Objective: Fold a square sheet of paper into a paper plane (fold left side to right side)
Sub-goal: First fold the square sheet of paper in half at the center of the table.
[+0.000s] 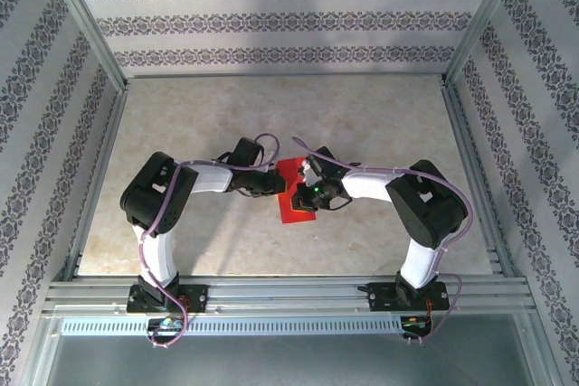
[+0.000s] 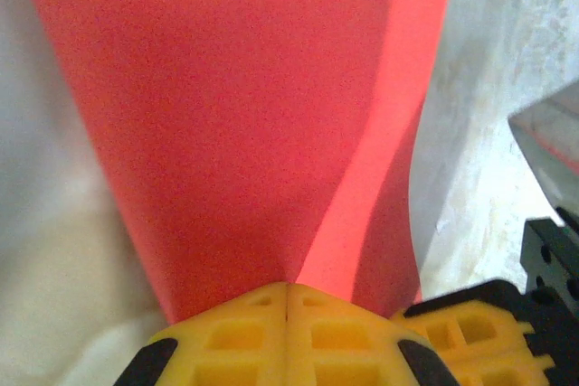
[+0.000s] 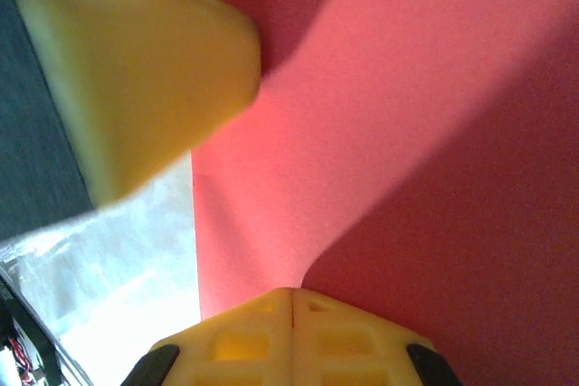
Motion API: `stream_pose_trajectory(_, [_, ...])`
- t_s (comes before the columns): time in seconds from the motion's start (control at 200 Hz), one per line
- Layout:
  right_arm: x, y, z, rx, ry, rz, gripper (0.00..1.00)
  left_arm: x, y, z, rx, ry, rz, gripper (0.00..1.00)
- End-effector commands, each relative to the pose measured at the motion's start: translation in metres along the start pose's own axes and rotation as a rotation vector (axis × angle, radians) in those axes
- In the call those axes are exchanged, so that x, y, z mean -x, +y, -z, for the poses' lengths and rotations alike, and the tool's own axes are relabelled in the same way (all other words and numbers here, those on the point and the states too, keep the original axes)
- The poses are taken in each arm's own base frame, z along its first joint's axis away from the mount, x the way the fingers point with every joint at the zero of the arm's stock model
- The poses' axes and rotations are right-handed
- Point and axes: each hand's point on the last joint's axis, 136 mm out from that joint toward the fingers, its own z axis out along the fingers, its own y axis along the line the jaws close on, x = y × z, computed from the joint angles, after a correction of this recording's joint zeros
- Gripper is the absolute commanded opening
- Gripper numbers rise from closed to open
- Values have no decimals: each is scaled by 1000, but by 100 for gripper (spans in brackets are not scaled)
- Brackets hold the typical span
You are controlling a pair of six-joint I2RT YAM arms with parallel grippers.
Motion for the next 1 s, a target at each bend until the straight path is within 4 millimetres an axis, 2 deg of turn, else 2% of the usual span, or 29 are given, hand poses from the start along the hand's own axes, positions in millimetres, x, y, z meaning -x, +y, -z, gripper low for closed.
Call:
stream_pose_trajectory(0.0, [-36, -61, -11, -225, 98, -77, 0, 43, 38, 12, 125, -122, -13, 0])
stream_pose_trajectory(0.31, [-37, -59, -11, -219, 100, -78, 0, 85, 61, 18, 157, -181, -5, 0])
stream_pose_trajectory(0.66, [-37, -58, -11, -210, 94, -87, 0, 113, 76, 18, 185, -206, -1, 0])
stream_pose_trajectory(0.775, [-35, -55, -12, -185, 82, -99, 0, 117, 74, 21, 180, -217, -2, 0])
stream_pose_trajectory(0.859, [-31, -50, -13, -154, 64, -111, 0, 120, 66, 27, 168, -230, -14, 1])
stream_pose_trajectory(0.994, [-22, -41, -14, -101, 25, -134, 0, 124, 46, 48, 154, -270, -46, 2])
